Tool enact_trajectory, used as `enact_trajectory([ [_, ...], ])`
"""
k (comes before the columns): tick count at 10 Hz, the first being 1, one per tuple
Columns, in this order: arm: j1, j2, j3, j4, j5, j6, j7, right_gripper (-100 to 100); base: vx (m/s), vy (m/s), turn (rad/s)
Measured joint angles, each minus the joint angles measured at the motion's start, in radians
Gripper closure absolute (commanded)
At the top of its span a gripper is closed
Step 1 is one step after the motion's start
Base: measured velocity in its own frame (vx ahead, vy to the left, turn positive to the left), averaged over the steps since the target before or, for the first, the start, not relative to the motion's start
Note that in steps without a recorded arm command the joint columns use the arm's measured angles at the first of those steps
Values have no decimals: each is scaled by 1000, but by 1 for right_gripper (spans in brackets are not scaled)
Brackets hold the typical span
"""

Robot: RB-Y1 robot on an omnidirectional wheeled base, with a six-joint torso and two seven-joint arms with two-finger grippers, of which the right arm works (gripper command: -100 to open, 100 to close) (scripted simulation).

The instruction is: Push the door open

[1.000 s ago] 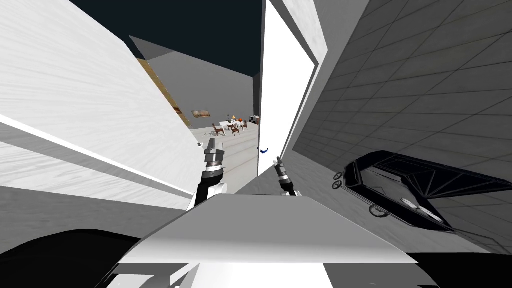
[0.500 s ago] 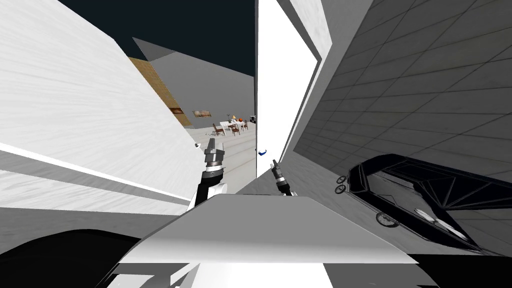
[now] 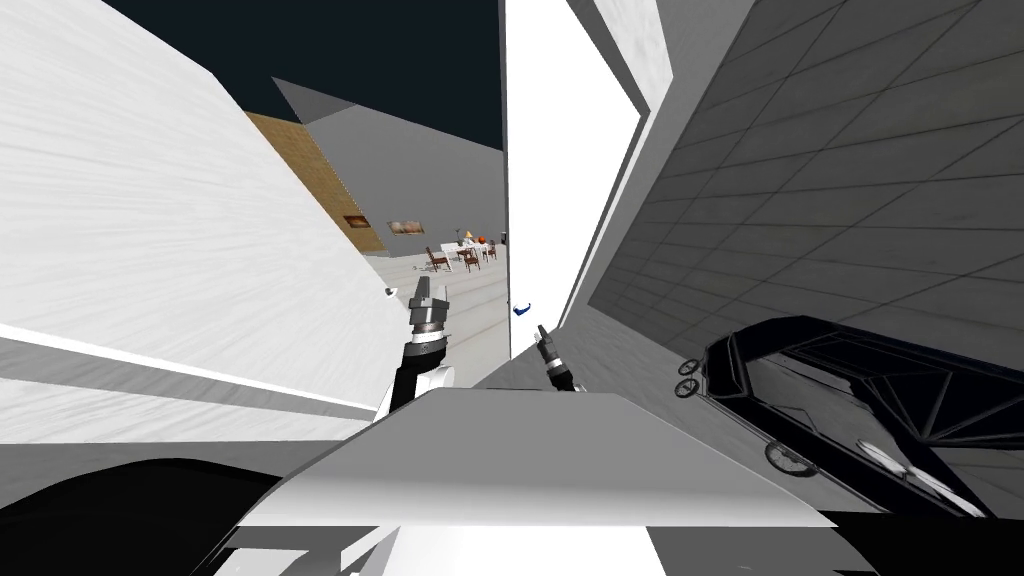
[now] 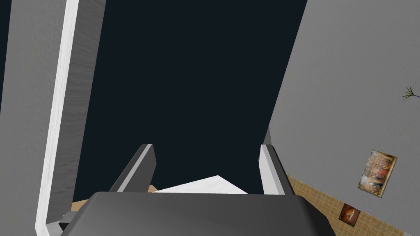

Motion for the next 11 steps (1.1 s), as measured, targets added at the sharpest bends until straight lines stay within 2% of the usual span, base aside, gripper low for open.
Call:
enact_trajectory([
  [3, -15, -1, 30, 52, 16, -2, -11, -100, 96, -92, 34],
  [6, -32, -7, 52, 124, 28, -26, -22, -100, 92, -77, 30],
  [9, -57, 1, 83, 221, 45, -55, -24, -100, 137, -113, 44],
  [11, -66, -3, 105, 255, 57, -57, -36, -100, 117, -98, 27],
])
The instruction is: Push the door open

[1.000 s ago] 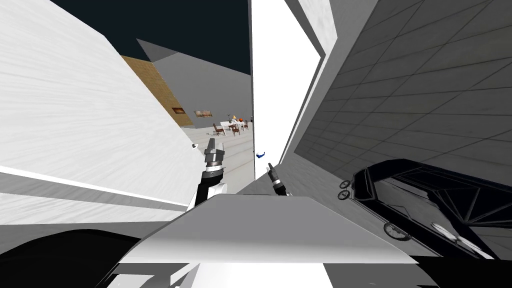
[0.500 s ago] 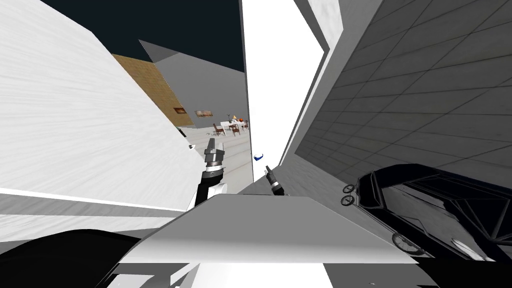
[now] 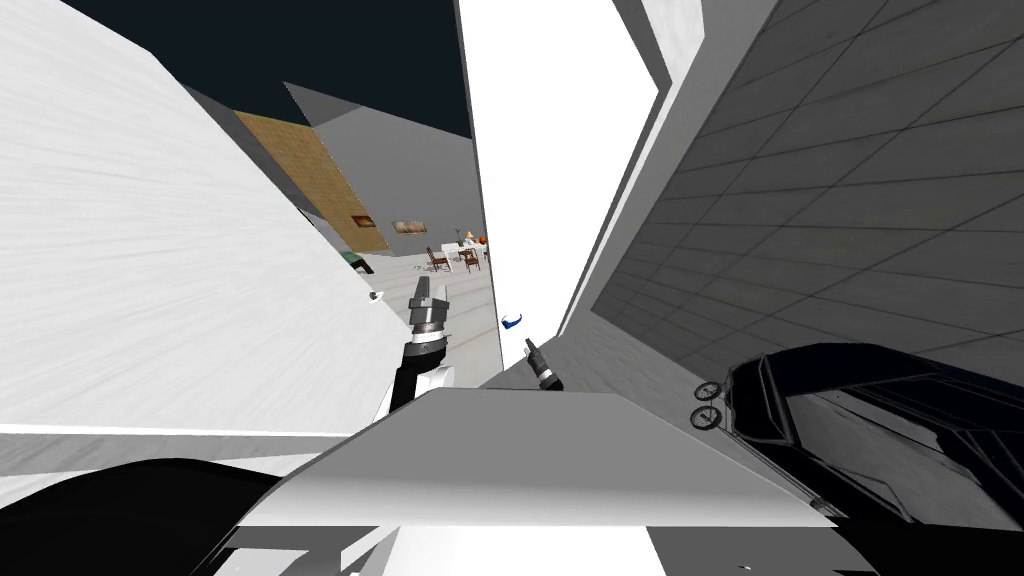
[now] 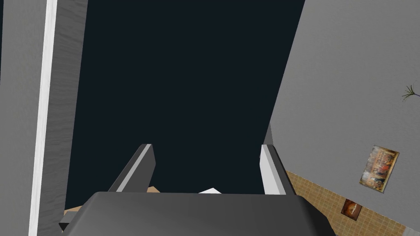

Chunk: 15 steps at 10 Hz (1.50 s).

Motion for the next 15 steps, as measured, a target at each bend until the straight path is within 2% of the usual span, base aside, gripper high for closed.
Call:
enact_trajectory([
  [2, -17, 4, 14, 47, 8, -10, -4, -100, 70, -54, 17],
  [3, -19, 4, 15, 51, 8, -11, -4, -100, 142, 46, 39],
  [6, -27, 10, 8, 72, 2, -18, 3, -100, 188, 109, 33],
  [10, -46, 29, -5, 114, -9, -31, 19, -100, 177, 103, 29],
  [11, -46, 30, -5, 115, -9, -32, 20, 100, -12, -2, -6],
  [15, -51, 32, -6, 113, -9, -28, 19, 100, -11, -5, 8],
])
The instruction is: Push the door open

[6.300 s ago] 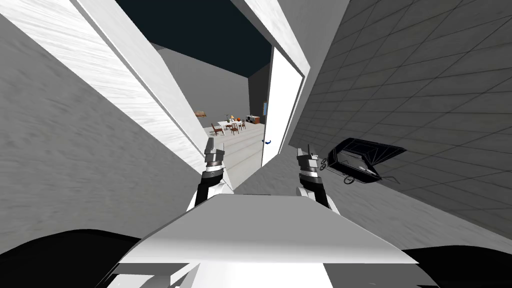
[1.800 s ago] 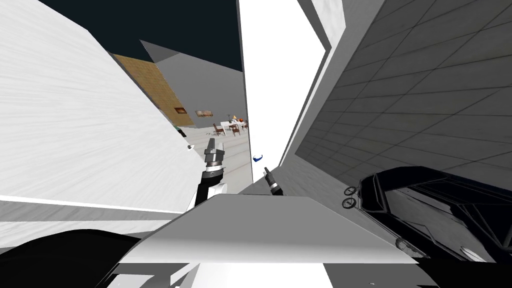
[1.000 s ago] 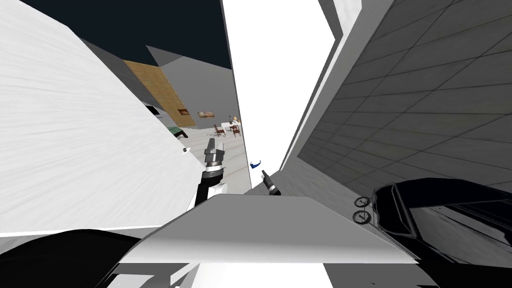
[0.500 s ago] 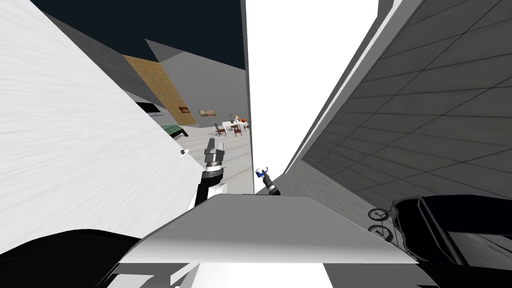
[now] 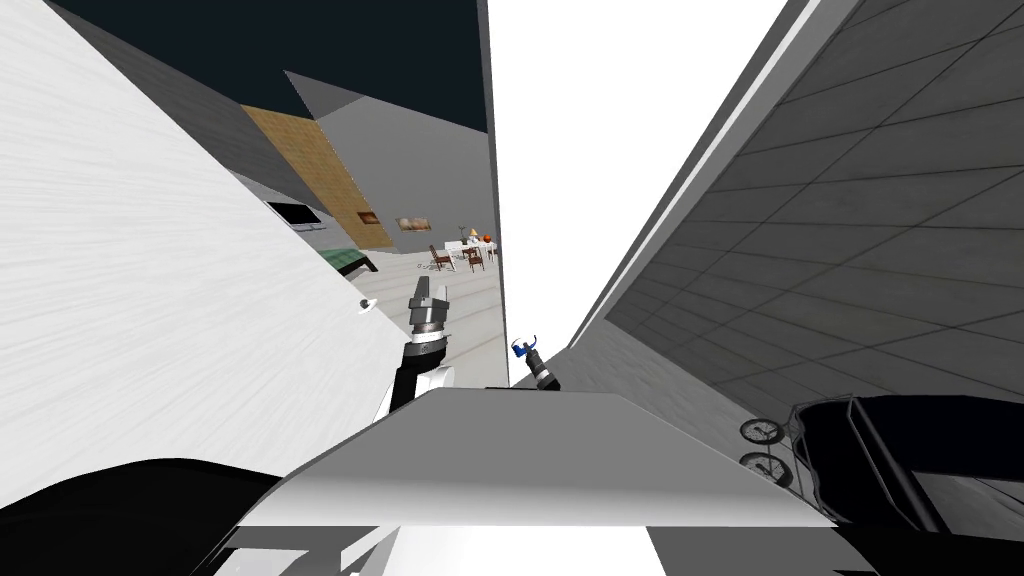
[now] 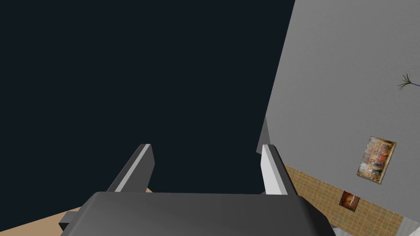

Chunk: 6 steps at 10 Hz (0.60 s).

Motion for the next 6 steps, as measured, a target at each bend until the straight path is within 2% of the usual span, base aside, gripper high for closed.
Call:
enact_trajectory([
  [2, 0, 0, 0, 0, 0, 0, 0, 100, 44, 38, -12],
  [6, -5, -1, -30, 25, -18, 8, 19, 100, 161, 152, -47],
])
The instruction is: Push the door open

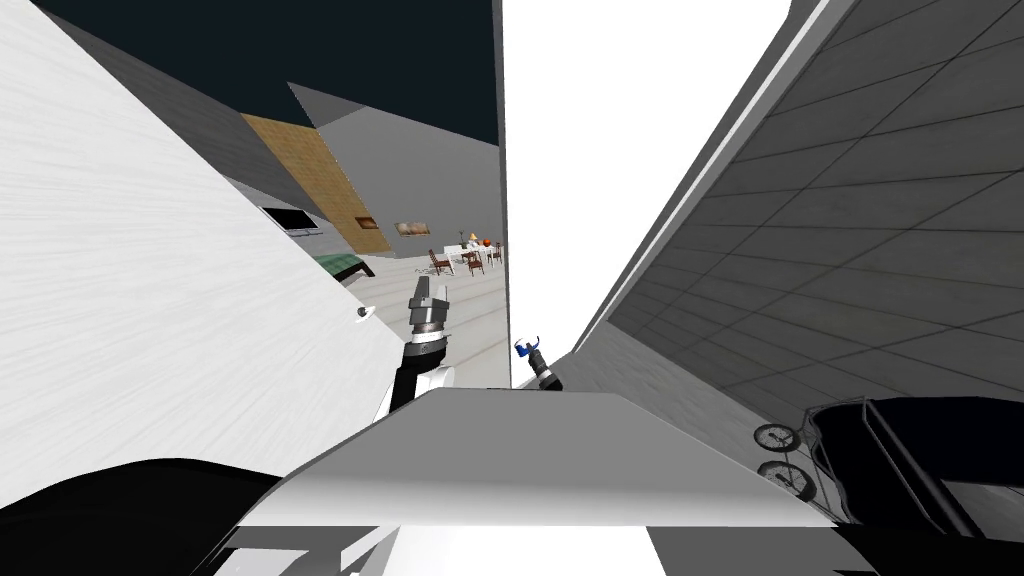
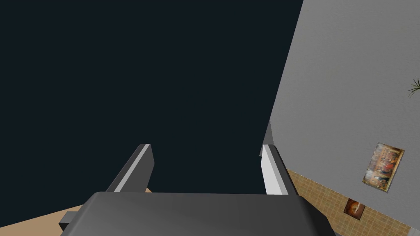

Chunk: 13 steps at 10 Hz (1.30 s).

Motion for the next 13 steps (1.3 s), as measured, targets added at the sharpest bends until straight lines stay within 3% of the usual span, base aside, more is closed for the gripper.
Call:
enact_trajectory([
  [3, -34, 4, -34, 20, -21, 8, 12, 100, 157, 124, -43],
  [7, -56, 12, -86, 50, -51, 6, 38, 100, 129, 126, -55],
  [9, -53, 13, -107, 36, -64, 26, 47, 100, 111, 122, -52],
  [13, -81, 26, -161, 73, -93, 19, 73, 100, 111, 136, -63],
])
